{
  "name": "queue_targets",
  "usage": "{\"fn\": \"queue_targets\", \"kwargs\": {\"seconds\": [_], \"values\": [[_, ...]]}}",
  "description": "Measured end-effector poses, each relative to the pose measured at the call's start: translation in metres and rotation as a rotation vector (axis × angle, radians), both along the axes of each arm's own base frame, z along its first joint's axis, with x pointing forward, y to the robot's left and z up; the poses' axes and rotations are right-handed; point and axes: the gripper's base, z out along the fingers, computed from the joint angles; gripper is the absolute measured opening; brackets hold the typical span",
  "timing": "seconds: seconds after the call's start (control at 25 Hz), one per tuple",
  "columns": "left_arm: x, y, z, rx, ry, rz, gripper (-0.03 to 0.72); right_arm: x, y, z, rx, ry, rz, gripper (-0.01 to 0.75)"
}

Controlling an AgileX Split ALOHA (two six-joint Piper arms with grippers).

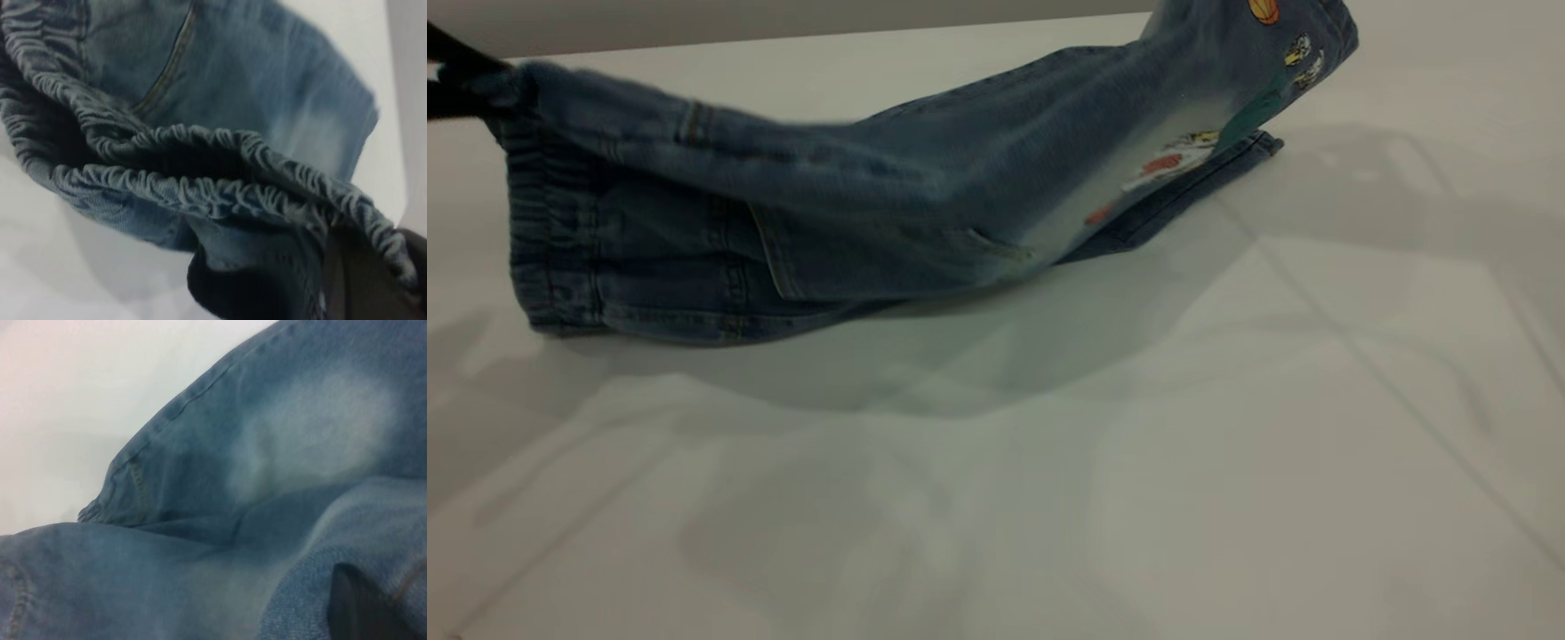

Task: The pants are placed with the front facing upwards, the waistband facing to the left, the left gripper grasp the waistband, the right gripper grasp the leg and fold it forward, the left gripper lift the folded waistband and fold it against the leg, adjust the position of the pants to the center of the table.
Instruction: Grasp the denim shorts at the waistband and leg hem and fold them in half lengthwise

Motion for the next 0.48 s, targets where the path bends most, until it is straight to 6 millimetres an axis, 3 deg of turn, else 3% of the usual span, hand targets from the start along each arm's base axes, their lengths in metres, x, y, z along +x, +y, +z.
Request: {"fn": "queue_targets", "kwargs": {"seconds": [0.48], "values": [[0.001,0.010,-0.005,-0.109,0.029,0.296,0.109,0.034,0.003,-0.024,0.031,0.057,-0.037,0.017]]}}
